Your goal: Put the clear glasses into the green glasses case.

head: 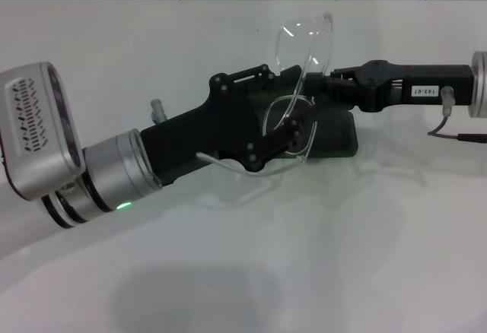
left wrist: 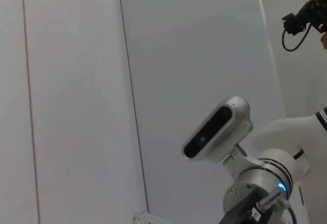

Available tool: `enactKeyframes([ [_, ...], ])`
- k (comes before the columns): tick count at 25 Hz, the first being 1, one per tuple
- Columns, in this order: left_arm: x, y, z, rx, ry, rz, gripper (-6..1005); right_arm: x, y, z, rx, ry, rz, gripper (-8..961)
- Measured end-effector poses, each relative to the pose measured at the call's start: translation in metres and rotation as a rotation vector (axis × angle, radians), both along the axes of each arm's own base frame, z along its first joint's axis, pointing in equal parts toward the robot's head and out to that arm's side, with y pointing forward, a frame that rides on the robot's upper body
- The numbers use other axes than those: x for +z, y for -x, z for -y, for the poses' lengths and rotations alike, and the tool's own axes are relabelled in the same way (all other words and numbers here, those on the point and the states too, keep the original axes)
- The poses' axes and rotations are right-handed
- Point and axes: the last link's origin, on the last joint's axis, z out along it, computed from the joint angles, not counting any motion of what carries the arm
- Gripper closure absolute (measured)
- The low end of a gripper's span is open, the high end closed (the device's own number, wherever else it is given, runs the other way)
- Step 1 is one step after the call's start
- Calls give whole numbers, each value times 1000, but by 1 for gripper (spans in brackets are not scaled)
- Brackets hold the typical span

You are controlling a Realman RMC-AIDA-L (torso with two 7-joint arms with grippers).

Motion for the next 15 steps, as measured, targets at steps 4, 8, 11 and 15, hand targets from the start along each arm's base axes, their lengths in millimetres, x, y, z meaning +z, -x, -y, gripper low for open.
enactKeyframes([
  [4,2,-1,0,-3,-3,9,538,0,0,-1,-2,-2,0,898],
  [8,4,-1,1,-7,-6,21,538,-1,-1,0,-5,-5,2,898],
  [11,6,-2,2,-18,-5,36,538,-1,-4,-1,-15,-15,13,898],
  [15,9,-6,6,-51,5,63,538,-2,-4,-2,-15,-12,23,898],
])
